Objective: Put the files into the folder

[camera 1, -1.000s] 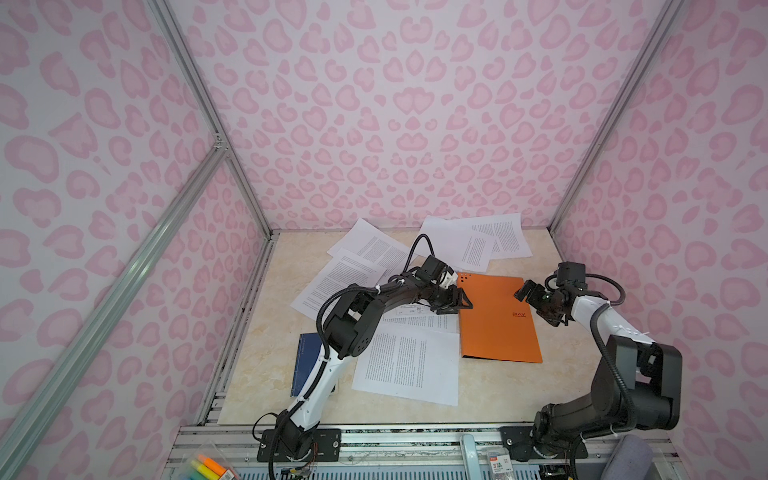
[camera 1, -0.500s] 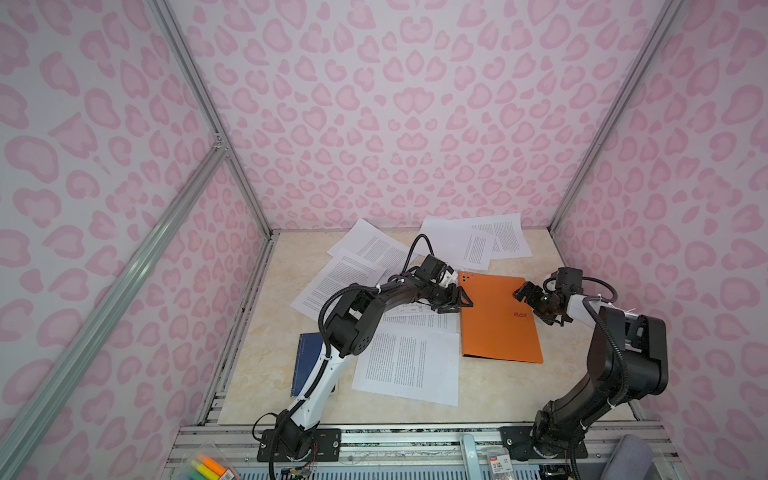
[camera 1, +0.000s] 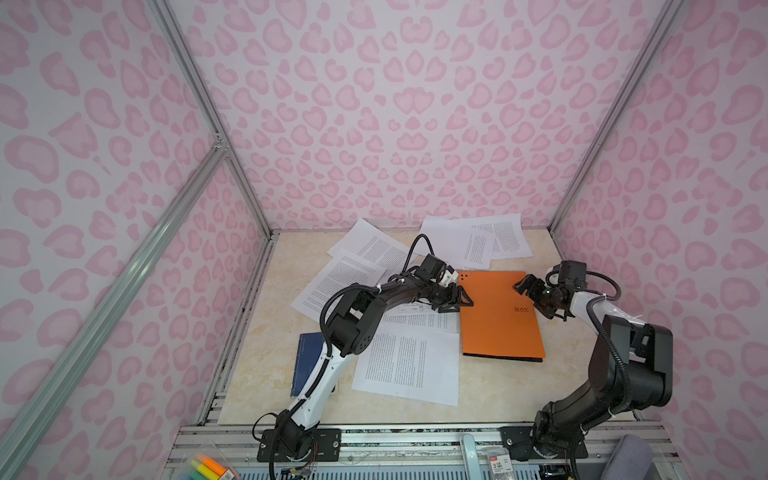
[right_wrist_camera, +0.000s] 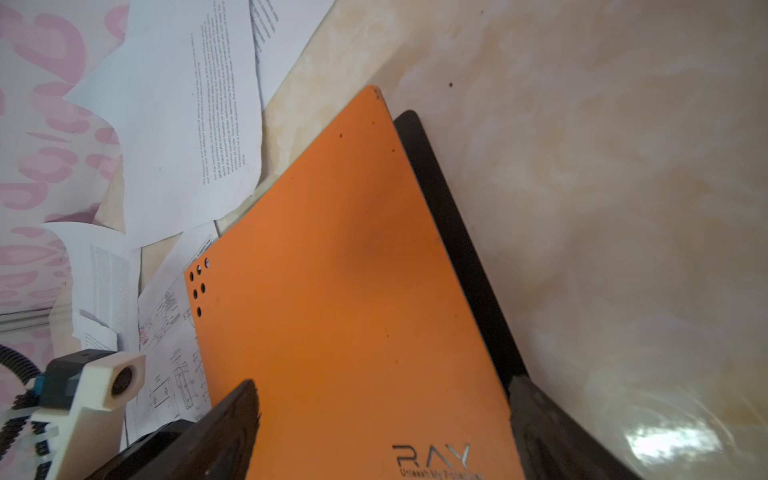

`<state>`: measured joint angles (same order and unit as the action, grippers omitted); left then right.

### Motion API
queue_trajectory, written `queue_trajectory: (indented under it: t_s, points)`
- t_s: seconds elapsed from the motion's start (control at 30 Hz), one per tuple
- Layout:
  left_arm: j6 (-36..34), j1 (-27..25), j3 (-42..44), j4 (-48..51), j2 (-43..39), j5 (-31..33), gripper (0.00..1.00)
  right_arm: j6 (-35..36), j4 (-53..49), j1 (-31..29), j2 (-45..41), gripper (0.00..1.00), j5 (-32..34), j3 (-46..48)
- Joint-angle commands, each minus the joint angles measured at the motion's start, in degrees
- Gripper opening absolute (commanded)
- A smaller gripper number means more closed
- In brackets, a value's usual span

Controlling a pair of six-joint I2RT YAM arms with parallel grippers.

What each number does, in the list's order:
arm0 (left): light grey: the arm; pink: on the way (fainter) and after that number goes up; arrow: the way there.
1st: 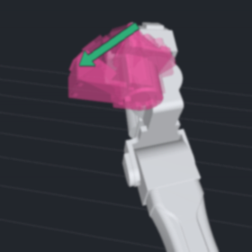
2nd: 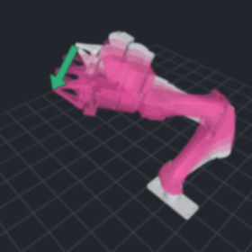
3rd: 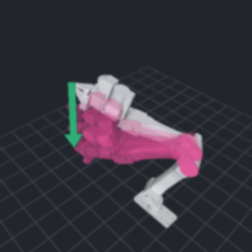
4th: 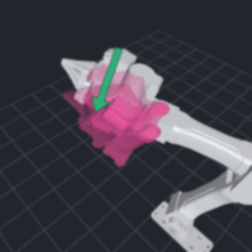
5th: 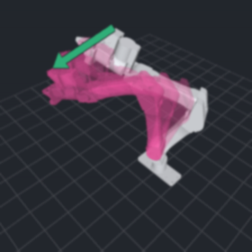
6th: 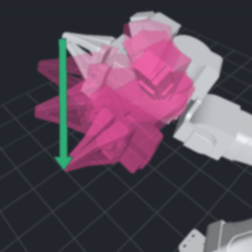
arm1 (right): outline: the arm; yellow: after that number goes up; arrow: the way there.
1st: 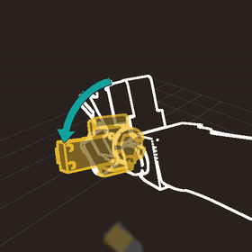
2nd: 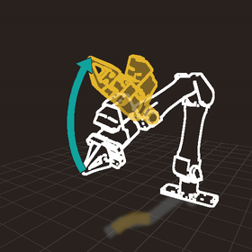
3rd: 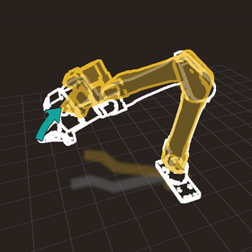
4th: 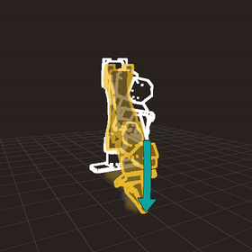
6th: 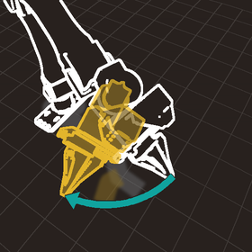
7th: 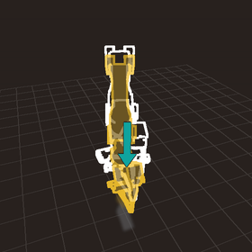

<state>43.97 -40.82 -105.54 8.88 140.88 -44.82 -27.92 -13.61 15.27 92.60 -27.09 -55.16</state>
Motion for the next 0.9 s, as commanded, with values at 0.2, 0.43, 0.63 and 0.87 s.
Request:
queue_trajectory:
  t_s: [0.2,0.43,0.63,0.87]
  points:
    - [0.27,-0.22,0.33,2.81,1.42,3.99,0.65,0.26,-9.58,-2.4,-3.26,0.94,-0.61,-4.37]
    - [0.54,-0.18,0.1,2.67,1.5,3.86,0.65,4.11,-15.92,-8.31,-5.12,0.94,8.77,-8.28]
    - [0.64,-0.14,0.49,2.28,1.42,3.38,0.65,4.05,-16.43,-10.1,-5.32,0.92,9.32,-8.98]
    - [0.99,0.08,0.77,2.03,0.83,3.51,0.66,6.38,-20.06,-12.98,-6.52,0.94,16.39,-9.64]
